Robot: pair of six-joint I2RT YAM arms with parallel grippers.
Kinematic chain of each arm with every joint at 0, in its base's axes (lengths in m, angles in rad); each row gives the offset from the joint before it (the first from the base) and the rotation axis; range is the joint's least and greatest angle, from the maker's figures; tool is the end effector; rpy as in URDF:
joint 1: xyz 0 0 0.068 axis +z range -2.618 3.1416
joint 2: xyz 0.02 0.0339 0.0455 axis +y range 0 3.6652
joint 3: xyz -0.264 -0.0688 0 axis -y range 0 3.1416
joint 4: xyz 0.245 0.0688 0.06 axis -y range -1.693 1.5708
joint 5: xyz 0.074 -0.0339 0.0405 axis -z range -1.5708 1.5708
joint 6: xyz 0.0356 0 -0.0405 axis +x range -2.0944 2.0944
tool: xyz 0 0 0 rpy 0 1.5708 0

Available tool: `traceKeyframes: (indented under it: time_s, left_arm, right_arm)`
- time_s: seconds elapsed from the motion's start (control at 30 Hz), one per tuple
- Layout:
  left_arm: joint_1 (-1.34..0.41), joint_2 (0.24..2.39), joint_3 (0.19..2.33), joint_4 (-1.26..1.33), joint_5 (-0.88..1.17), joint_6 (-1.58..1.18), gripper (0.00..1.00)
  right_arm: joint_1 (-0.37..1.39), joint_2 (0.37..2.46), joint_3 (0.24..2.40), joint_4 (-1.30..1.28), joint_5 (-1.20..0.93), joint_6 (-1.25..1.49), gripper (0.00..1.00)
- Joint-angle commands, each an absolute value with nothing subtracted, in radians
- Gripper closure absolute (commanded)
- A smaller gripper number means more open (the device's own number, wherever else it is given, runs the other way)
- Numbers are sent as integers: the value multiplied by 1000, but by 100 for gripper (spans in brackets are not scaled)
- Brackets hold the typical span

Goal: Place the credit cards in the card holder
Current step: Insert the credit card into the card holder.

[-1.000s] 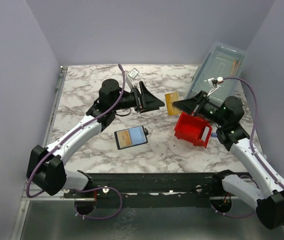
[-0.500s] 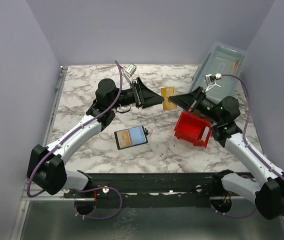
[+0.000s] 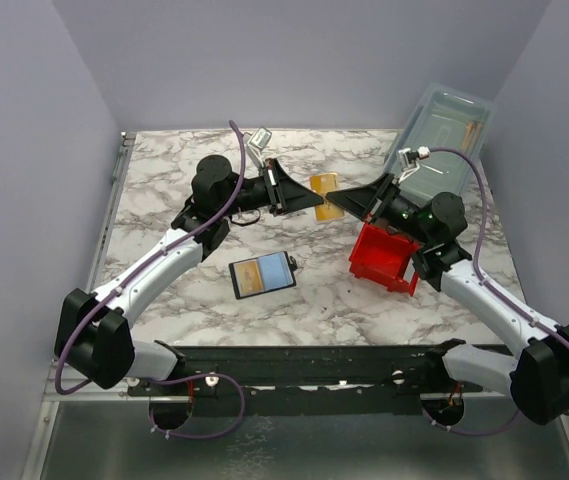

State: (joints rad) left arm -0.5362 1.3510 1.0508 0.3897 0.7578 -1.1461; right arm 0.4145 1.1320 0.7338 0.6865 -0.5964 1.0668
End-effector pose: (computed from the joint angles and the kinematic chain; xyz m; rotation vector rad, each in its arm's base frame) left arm 0.2572 -0.1813 0.3649 0.1944 1.8314 -1.8248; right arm 0.2264 0.1215 0.3422 -0.0986 1.5280 1.6010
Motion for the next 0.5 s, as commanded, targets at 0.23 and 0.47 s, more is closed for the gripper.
traceKeyframes:
  time_s: [0.23,0.47]
  left_arm:
    - [-405,1328,1217,-431,577,-667,100]
    - [-162,1420,1121,-771,510,-477,100]
  right_arm:
    - [460,1203,816,254,-402,840,56]
    - [576,1446,934,19,-273,688,39]
